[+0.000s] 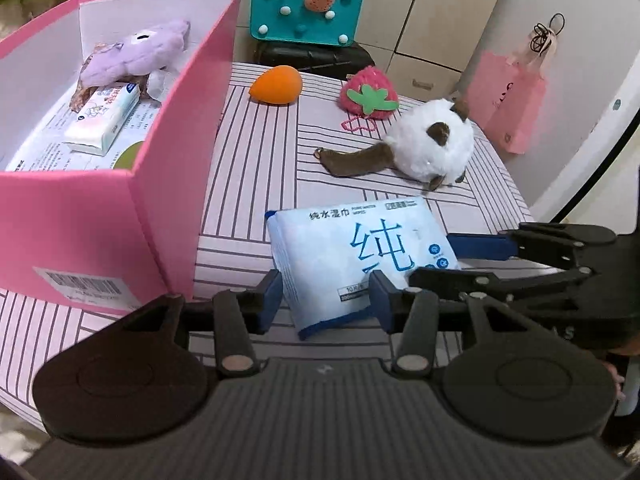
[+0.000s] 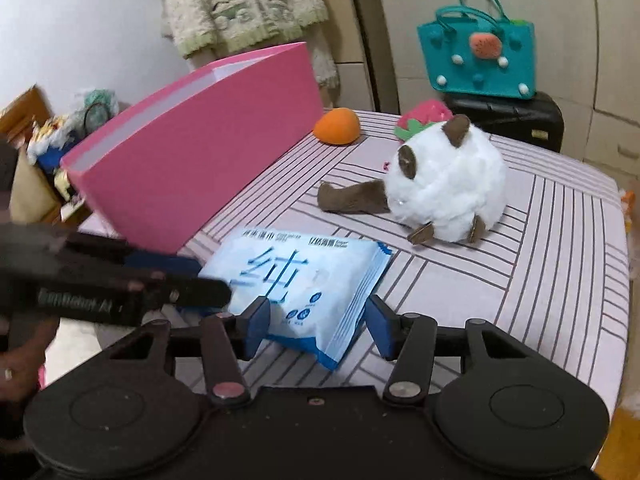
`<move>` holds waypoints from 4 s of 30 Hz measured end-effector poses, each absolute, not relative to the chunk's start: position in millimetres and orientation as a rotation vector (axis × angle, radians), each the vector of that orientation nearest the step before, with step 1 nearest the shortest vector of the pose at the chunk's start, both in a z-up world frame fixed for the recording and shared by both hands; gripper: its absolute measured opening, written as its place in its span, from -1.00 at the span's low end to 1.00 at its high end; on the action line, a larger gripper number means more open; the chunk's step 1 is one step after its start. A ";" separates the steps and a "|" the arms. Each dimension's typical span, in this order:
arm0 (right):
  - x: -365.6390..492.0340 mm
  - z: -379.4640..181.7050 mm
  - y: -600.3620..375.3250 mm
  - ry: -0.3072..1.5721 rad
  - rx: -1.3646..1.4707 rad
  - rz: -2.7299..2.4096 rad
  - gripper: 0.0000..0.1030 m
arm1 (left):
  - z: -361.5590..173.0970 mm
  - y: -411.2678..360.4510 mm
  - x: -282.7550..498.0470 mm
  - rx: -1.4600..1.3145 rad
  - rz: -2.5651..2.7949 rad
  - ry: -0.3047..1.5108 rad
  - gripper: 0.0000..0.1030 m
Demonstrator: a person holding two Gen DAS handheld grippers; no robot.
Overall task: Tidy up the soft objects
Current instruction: 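Lift the wipes pack with both tools toward the pink box, then lower the wipes pack into the pink box and open both tools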
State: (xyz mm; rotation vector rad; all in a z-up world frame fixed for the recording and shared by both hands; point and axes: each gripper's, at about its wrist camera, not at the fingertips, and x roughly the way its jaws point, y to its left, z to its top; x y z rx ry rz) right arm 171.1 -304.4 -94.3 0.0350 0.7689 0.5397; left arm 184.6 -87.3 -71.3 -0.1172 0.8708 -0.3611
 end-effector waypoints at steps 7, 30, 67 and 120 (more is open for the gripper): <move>164.6 -94.7 -301.6 0.750 -0.001 0.529 -0.05 | -74.8 -97.4 192.2 -0.108 -0.361 0.865 -0.04; 94.6 -57.7 -266.2 0.714 -0.053 0.439 0.18 | -38.0 -70.5 146.0 -0.073 -0.544 0.889 -0.31; 79.1 56.6 -163.9 0.525 -0.201 0.507 0.33 | 68.1 38.9 114.7 -0.030 -0.596 0.704 -0.32; 194.5 41.6 -110.2 0.639 -0.179 0.564 -0.15 | 45.9 81.9 232.0 0.159 -0.352 0.856 -0.15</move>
